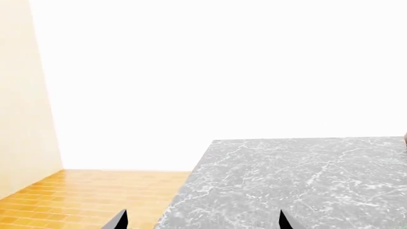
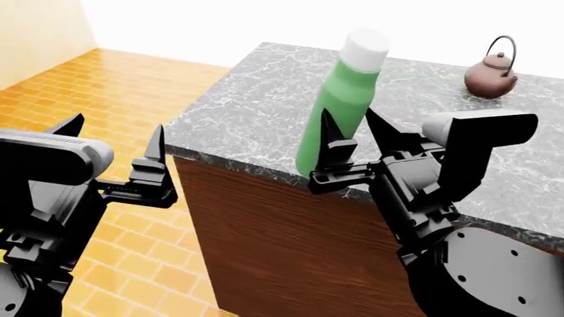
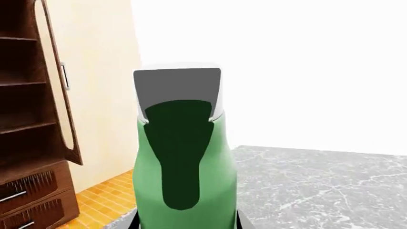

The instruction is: Pick the water bottle from the counter and place it in the cabinet.

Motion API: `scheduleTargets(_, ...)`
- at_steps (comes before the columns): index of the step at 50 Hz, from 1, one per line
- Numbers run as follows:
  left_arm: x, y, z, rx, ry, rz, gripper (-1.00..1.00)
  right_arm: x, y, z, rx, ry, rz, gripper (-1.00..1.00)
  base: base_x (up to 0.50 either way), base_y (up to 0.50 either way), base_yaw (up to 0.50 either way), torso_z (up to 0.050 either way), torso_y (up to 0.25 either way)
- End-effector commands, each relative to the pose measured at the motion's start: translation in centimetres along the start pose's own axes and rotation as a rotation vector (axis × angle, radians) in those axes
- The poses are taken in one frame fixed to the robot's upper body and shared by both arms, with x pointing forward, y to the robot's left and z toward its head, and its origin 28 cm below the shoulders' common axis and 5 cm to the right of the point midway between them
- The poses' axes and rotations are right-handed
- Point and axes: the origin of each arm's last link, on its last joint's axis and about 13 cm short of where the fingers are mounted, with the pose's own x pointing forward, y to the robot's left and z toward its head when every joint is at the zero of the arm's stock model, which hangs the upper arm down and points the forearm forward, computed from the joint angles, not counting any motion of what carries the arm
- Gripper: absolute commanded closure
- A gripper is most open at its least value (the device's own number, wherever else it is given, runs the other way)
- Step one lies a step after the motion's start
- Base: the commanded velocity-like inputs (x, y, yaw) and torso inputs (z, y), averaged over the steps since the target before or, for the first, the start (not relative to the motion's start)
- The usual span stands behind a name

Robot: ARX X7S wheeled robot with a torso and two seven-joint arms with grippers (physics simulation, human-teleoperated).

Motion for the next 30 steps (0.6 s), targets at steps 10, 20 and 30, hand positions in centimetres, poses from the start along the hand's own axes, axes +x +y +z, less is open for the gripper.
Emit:
scheduleTargets(10, 0.0, -0.1, 0.1, 0.012, -0.001, -0.003, -1.00, 0.6, 1.2, 1.3, 0.011, -0.078, 0.072, 1.00, 0.04, -0.10, 0.49, 0.000, 0.001)
scheduleTargets(20, 0.1, -0.1, 0.2, 0.014, 0.001, -0.009, -1.00, 0.7, 1.4, 1.4, 0.013, -0.080, 0.086, 1.00, 0.05, -0.12, 0.48, 0.000, 0.001)
scheduleTargets(30, 0.1, -0.2, 0.1, 0.008, 0.007, -0.009, -1.00, 0.8, 1.5, 1.4, 0.010, -0.083, 0.075, 1.00, 0.05, -0.10, 0.49, 0.001, 0.000)
